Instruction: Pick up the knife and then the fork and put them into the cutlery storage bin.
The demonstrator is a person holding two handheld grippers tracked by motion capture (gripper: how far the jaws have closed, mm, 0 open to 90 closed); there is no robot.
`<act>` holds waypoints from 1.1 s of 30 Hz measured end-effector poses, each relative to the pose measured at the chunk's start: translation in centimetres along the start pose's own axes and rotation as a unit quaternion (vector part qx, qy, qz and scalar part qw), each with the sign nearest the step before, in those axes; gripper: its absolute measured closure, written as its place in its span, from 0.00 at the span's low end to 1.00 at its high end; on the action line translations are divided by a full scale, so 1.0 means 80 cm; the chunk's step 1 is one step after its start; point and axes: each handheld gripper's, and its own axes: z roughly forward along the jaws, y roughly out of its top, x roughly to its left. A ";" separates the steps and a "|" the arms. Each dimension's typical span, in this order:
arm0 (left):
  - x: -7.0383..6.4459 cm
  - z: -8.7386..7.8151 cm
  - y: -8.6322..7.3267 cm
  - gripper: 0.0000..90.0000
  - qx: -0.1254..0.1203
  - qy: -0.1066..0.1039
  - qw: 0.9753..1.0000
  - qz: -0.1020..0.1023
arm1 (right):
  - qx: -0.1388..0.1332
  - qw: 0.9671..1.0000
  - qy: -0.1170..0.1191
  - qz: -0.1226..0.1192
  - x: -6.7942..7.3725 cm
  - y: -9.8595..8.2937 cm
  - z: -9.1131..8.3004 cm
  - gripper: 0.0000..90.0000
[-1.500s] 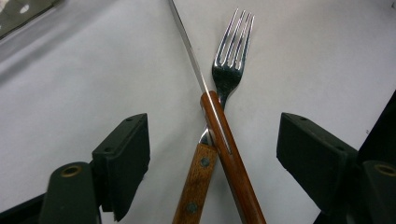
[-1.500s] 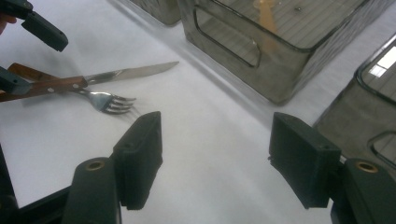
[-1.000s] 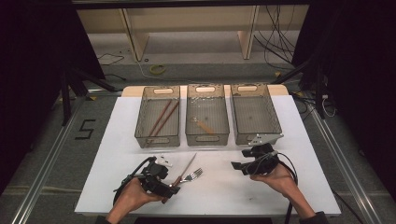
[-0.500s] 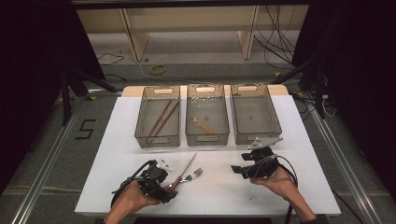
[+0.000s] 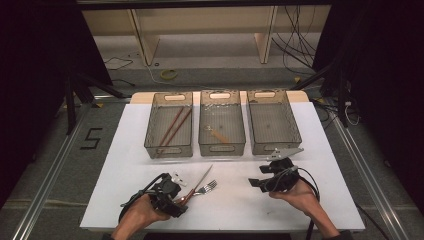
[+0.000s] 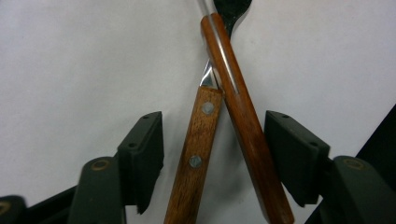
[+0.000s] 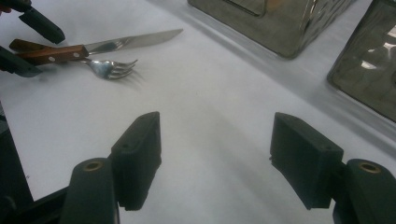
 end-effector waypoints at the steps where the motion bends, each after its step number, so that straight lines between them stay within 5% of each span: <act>1: 0.000 0.000 -0.001 0.47 0.002 0.000 1.000 0.001 | 0.001 1.000 0.000 -0.001 0.000 0.000 0.000 0.38; 18: 0.011 -0.007 0.000 0.78 0.015 -0.023 1.000 -0.002 | 0.004 1.000 0.001 -0.002 0.000 -0.001 0.000 0.38; 33: 0.027 -0.013 -0.002 0.84 0.008 -0.056 0.998 -0.026 | 0.005 1.000 0.001 -0.005 0.002 0.000 0.001 0.39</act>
